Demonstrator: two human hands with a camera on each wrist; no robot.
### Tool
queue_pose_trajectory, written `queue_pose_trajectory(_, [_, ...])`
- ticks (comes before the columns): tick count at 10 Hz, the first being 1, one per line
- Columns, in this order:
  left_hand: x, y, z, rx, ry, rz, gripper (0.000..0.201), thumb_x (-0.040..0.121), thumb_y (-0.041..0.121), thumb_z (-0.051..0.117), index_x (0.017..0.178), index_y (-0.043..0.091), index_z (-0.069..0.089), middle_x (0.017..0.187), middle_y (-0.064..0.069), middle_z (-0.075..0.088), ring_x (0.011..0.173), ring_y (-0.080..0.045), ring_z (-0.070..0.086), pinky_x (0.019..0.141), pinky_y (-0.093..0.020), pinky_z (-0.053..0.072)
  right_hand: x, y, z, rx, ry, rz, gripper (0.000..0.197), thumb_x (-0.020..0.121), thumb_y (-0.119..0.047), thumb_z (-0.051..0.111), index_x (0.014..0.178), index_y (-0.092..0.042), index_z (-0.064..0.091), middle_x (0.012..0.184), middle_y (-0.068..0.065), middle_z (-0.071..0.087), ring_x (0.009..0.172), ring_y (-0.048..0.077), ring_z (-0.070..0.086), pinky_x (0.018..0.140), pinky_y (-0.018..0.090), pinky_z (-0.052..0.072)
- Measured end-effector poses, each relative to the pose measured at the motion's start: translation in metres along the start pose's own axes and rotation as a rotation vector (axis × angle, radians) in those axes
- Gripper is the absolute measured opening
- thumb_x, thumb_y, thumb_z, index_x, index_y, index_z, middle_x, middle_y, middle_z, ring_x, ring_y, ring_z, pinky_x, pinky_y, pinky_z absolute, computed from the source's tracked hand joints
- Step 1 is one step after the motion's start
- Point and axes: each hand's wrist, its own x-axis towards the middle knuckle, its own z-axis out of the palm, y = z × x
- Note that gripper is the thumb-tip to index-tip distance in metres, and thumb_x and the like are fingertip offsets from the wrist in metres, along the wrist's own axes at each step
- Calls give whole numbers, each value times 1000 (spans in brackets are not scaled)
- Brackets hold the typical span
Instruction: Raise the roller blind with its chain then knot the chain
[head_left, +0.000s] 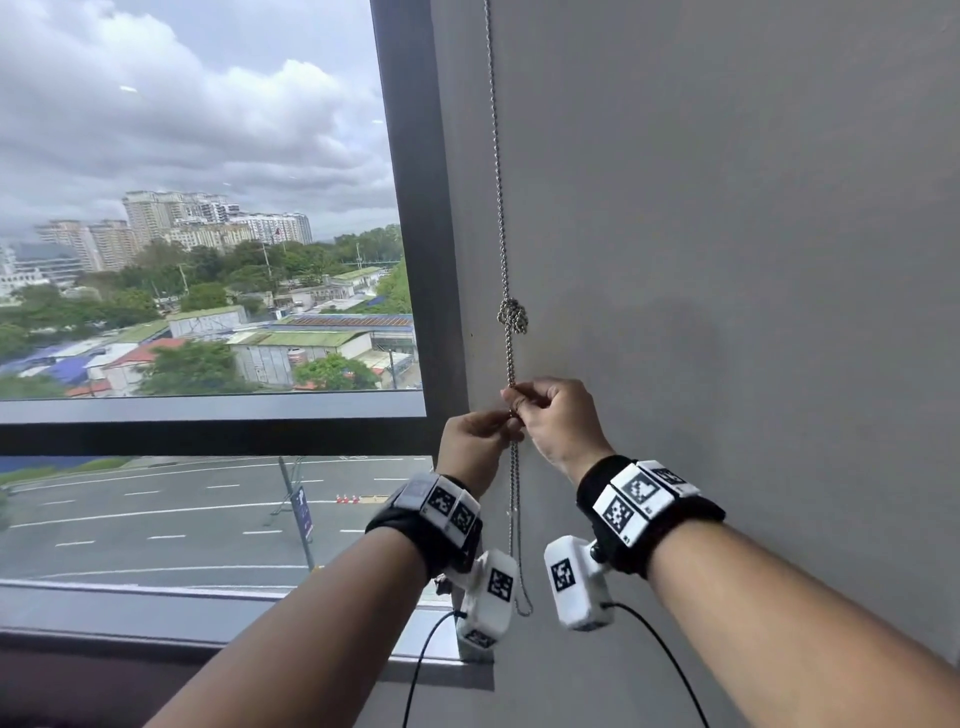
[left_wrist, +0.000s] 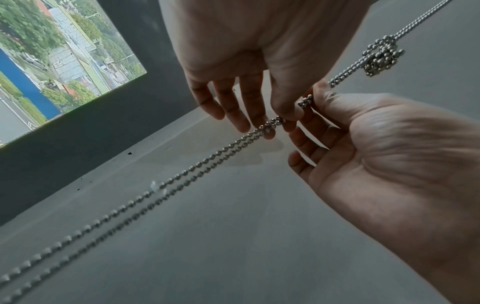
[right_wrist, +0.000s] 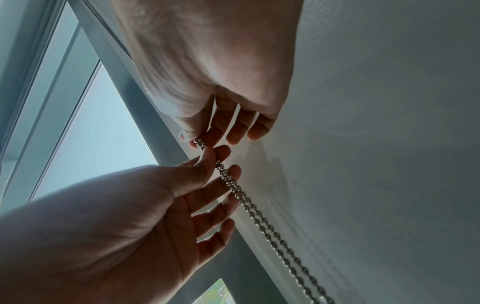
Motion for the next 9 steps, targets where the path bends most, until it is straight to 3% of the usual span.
queue_pose_trajectory(1, [1,-3,-1,19,0,-7,24,81,-8,60,102,1,66,47,14,63,48,5,53,59,-10,46,2,2,0,-17,-8,-1,10,85,-19,73,84,-9,75,66,7,71,58,14,63,70,28,57])
queue_pose_trajectory(3, [-3,3,-2,51,-21,-29,23,80,-5,63,101,5,66,42,16,60,42,6,48,51,-7,38,-1,4,0,-51,-29,22,9,84,-16,73,86,-9,76,74,8,74,65,17,67,77,38,60])
queue_pose_trajectory(4, [-7,7,-4,95,-50,-59,17,80,-3,64,96,-2,70,41,16,60,41,7,49,49,-7,37,-4,2,-3,-84,-42,51,8,81,-13,76,87,-9,76,78,6,75,69,17,68,80,39,60])
queue_pose_trajectory(5, [-17,13,-7,188,-134,-65,17,80,0,65,96,-4,70,52,16,63,46,12,49,55,-8,40,-15,-7,-7,-159,-69,81,13,79,-18,79,88,-9,76,84,8,76,73,17,68,83,33,58])
queue_pose_trajectory(6, [-25,15,-10,259,-201,-70,25,77,11,70,97,-3,69,73,-4,66,69,0,54,71,-22,45,-27,-15,-14,-282,-126,99,30,77,-26,80,101,-8,74,95,7,75,84,14,66,87,23,51])
queue_pose_trajectory(7, [-38,36,-17,271,-198,-82,54,63,35,71,104,0,65,89,-15,67,84,-14,57,83,-32,47,-41,-33,-22,-344,-166,107,45,78,-30,79,115,-8,70,107,7,74,100,18,68,94,25,48])
queue_pose_trajectory(8, [-41,58,-28,382,-182,-109,63,77,28,70,131,3,48,128,-16,59,113,-23,57,101,-35,43,-51,-53,-33,-457,-168,77,47,82,-37,73,119,-8,67,111,7,72,104,20,66,94,26,48])
queue_pose_trajectory(9, [-47,87,-42,485,-179,-78,73,83,29,65,142,6,31,145,-12,43,133,-23,42,110,-32,32,-59,-75,-45,-521,-153,104,49,85,-42,67,121,-10,64,118,6,69,109,21,64,97,27,47])
